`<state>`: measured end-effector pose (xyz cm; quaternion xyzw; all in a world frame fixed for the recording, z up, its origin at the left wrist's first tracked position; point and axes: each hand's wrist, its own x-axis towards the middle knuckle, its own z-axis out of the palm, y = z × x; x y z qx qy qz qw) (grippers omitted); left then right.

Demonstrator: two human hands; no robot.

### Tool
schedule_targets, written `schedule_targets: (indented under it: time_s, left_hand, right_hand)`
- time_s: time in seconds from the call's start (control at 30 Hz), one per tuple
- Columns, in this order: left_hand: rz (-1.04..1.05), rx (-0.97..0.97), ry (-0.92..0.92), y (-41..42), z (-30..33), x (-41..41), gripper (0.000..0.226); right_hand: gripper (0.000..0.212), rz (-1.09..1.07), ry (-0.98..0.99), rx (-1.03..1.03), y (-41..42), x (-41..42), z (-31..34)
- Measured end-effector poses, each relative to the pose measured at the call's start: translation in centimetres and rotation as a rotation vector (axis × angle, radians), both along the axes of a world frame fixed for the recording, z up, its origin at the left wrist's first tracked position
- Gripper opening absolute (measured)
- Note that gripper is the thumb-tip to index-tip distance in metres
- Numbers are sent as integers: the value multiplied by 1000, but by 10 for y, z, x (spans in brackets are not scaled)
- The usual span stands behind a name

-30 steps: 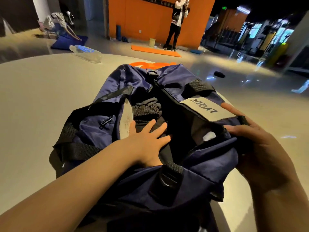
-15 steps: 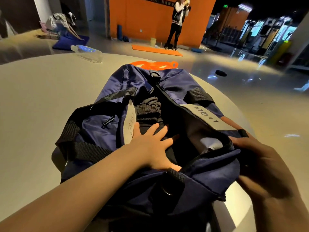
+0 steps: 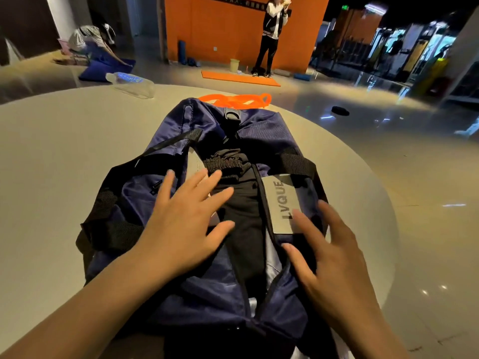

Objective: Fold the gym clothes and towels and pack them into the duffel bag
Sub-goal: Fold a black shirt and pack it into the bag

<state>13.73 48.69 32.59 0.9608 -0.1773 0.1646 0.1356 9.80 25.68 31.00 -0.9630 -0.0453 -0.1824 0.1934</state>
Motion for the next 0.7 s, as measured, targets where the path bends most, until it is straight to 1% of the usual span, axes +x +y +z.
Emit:
schedule_targets:
  time_s: [0.03,0.1,0.13,0.27,0.33,0.37,0.43,0.47,0.5,0.6,0.63,0.67,0.7]
  left_hand:
    - [8,23,61,6,-6,-6,71]
    - [10,23,169,17,-20,-15,81]
    - [-6,-3,165,21,-24,-18,81]
    - [-80,-133,102,31,-23,-26,64]
    - [-82,-211,52,40,-18,-33,56]
    - [-77,-241,33,46,-14,-38,53]
    - [-75,-315,9,59,-7,-47,47]
    - [-85,-329,10,66,-5,-52,47]
    - [-91,-303,10,72,-4,-56,47]
    - [-32,-79,8,93,-16,-56,51]
    - [6,-32,22,100,-18,-55,52]
    - [51,-36,30,107,-18,-54,52]
    - [99,-80,31,115,-17,-52,53]
  right_hand:
    - [58,66,52,-35,2,2,-1]
    - [67,143,243,19,6,4,-6]
    - [68,148,304,42,7,5,-8]
    - [59,170,353,68,17,10,-8]
    - [50,155,361,79,26,14,-10]
    - [53,151,348,69,32,17,-12]
    - [70,145,304,43,47,24,-16]
    - [73,138,286,34,56,28,-16]
    - [71,138,278,42,66,34,-15]
    - [59,193,305,94,97,57,-14]
    - [57,220,317,121,109,67,-15]
    - [57,255,311,162,122,77,-16]
    - [59,297,295,211,135,87,-18]
